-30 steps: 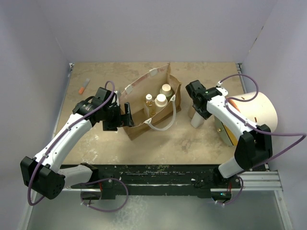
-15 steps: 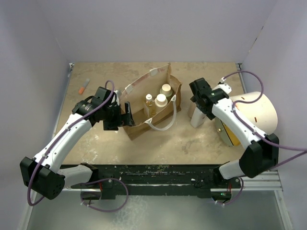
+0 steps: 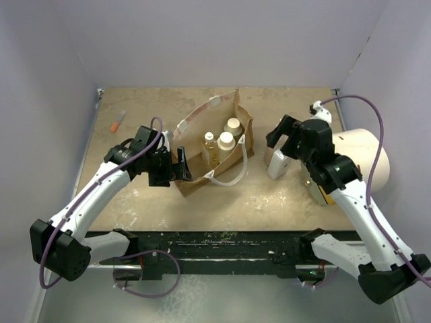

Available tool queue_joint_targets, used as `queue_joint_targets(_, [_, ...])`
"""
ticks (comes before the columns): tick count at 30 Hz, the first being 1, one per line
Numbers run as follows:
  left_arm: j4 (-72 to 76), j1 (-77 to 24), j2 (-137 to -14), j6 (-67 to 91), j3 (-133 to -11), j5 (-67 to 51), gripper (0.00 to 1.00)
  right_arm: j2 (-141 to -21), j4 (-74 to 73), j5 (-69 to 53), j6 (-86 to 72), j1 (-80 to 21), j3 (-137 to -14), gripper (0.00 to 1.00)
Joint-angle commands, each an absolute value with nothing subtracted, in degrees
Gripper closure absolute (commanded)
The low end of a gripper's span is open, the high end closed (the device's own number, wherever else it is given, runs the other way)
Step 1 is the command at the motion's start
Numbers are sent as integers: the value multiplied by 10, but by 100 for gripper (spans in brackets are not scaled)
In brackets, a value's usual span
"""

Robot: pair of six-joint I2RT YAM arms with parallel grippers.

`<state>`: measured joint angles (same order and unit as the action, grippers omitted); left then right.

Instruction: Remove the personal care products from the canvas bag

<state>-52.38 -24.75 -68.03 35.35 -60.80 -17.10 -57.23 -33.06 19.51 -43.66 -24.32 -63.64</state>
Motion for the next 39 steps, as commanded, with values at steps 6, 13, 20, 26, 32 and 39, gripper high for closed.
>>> queue_joint_targets(6, [-505,-245,-677,352,-581,-219,1,-723,-233,-19,-217,-361,-828,0])
queue_joint_targets(13, [-506,-245,-664,357,-583,-212,1,-914,-330,40,-164,-437,-1016,0])
queue_joint_targets(20, [-516,-245,-665,359,-595,-200,1,-1080,-452,73,-110,-439,-1157,13])
queue_joint_targets(26, [-523,-245,-662,363,-602,-188,1,-1151,-478,90,-76,-440,-1211,19])
queue_joint_targets(32, [-525,-245,-670,366,-609,-183,1,-1180,-472,57,-75,-442,-1215,24])
queue_joint_targets(39, [-519,-245,-687,365,-615,-184,1,-1197,-485,53,-87,-449,-1204,34])
